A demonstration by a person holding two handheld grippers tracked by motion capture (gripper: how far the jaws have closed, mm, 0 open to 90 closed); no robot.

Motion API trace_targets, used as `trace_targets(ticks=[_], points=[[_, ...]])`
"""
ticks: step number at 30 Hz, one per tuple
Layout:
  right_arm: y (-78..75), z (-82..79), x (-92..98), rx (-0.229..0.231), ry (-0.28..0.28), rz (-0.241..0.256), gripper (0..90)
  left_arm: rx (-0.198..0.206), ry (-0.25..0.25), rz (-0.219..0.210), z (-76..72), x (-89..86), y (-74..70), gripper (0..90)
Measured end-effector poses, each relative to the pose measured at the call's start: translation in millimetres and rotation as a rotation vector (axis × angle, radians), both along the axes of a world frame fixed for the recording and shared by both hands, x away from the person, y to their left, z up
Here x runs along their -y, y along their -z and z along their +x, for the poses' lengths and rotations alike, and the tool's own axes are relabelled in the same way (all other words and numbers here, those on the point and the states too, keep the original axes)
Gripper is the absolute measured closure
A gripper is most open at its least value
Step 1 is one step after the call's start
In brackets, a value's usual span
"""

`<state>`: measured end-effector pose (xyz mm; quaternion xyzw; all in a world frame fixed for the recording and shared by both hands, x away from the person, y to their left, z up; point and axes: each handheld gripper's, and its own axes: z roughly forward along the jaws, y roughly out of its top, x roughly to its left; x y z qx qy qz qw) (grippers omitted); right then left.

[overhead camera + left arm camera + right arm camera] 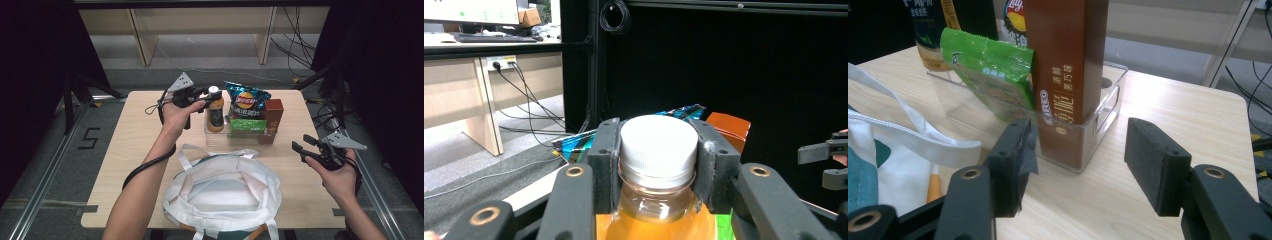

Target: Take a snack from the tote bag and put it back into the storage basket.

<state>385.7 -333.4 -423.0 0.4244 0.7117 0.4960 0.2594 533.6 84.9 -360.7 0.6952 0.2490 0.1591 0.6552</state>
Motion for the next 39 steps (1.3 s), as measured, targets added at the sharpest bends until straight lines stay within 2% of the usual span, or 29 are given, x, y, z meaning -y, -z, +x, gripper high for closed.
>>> trace_targets(ticks=[2,4,5,12,13,29,33,34,37,39], points=[[0.9,0.1,-0.2,0.016,0.011,-0.005,45.2,-0.002,-0.002,-0.001,0.1,0.0,0.5,58.7],[-0.1,-0.3,0.1,-0.004,-0.001,0.004,45.2,-0.003,-0.003,0.0,0.5,0.2,0.9,58.7],[0.4,0.2,0.6,0.009,-0.002,-0.005,45.2,-0.003,-0.001,0.005,0.9,0.5,1.1,58.7],[0.3,0.2,0.2,0.008,-0.003,-0.006,45.2,-0.005,-0.003,0.007,2.5,0.7,1.5,58.7],[0.3,1.6,1.6,0.022,-0.005,-0.022,45.2,-0.006,-0.003,0.006,2.6,0.8,1.6,58.8],[0.1,-0.3,0.2,0.005,0.006,-0.01,45.2,-0.015,-0.008,0.007,5.8,1.1,4.1,58.7],[0.7,0.0,-0.3,0.015,0.009,-0.004,45.2,-0.015,-0.009,0.013,6.3,1.9,3.9,58.7],[0.9,1.7,1.1,0.03,-0.001,-0.016,45.2,-0.015,-0.01,0.013,6.5,2.0,4.0,58.7],[0.4,1.4,1.8,0.02,-0.006,-0.022,45.2,-0.014,-0.012,0.014,6.6,2.0,4.6,58.7],[0.0,1.2,1.7,0.009,-0.013,-0.008,45.2,-0.019,-0.015,0.013,6.7,1.9,5.5,58.7]])
